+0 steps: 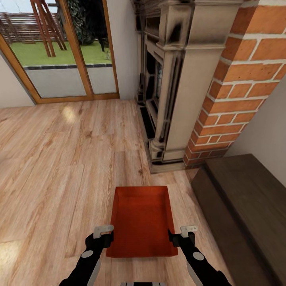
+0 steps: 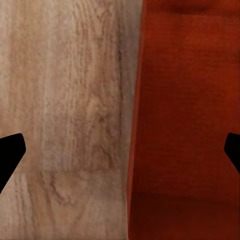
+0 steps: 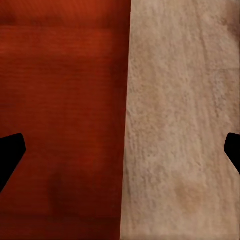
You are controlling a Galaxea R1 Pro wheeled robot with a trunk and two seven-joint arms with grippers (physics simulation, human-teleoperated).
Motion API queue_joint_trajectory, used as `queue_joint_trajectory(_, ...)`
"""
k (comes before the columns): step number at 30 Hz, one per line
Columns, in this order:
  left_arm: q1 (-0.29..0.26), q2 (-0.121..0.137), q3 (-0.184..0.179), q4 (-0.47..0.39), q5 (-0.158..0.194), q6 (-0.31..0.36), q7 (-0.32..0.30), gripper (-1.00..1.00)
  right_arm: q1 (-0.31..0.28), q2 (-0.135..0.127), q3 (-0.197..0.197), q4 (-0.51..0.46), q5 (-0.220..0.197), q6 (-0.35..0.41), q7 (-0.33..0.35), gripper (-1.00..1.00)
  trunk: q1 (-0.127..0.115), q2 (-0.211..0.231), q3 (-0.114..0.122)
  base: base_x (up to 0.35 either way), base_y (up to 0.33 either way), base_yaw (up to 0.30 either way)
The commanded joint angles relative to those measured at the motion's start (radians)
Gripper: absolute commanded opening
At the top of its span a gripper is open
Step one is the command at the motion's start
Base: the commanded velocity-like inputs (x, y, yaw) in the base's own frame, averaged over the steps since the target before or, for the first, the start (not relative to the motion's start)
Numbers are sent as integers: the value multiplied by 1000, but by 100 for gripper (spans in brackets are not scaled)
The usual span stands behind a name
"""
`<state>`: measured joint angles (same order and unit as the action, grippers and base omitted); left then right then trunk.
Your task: Move the two storage containers from the living room to the garage. In the garage, place one container on the floor and stack the other container on top of it (either order is fine).
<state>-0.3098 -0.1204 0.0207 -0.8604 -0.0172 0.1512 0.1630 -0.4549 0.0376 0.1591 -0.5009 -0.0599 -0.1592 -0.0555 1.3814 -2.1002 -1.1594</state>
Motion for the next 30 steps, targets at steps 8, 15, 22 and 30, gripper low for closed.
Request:
queue_joint_trajectory(8,0,0,2,-2,-2,5,0,100,-1,-1,7,1,-6,-3,-6,100,4,-8,-4,0,0,0)
queue_joint_trajectory(15,0,-1,2,0,-2,4,1,100,-1,-1,7,1,-6,-3,-5,100,27,-50,-23,0,0,0)
queue_joint_trajectory(22,0,-1,2,0,-2,4,0,100,-1,-1,8,2,-6,-3,-4,100,46,-85,-38,0,0,0)
queue_joint_trajectory(30,0,1,2,0,-1,2,1,100,-1,-1,8,2,-6,-3,-4,100,46,-85,-38,0,0,0)
